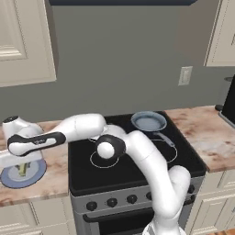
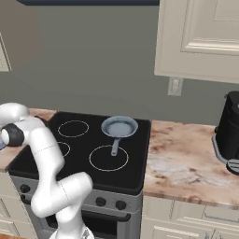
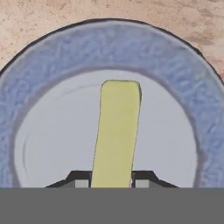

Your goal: Pick up the butter stick and place it in the pan. Then turn on the burner for the pan.

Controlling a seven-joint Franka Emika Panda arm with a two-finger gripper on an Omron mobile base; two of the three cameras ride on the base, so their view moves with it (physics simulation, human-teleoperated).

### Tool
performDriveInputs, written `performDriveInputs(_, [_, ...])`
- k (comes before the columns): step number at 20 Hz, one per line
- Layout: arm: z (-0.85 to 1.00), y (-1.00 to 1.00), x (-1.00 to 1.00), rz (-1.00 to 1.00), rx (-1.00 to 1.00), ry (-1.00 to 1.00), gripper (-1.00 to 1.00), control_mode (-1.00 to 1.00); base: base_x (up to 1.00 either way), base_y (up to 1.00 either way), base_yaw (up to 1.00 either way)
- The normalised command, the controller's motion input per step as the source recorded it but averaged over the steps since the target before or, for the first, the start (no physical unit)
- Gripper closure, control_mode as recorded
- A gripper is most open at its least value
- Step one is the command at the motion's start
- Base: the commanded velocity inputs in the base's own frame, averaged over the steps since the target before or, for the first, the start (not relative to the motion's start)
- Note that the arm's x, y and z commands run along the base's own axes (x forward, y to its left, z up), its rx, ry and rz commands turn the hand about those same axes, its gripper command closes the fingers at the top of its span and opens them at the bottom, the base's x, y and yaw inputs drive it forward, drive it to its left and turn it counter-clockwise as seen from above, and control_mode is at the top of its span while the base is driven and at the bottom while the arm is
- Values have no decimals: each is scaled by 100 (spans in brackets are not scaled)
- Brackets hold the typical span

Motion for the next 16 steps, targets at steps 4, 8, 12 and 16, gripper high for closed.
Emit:
performDriveInputs(4, [30, -50, -27, 2, 1, -1, 100, -100, 0, 0, 0])
performDriveInputs(8, [22, -73, -33, 1, 6, -3, 100, -100, 0, 0, 0])
performDriveInputs(12, [11, -85, -26, 0, 11, -9, 100, -100, 0, 0, 0])
performDriveInputs(16, [2, -85, -4, 0, 13, -7, 100, -100, 0, 0, 0])
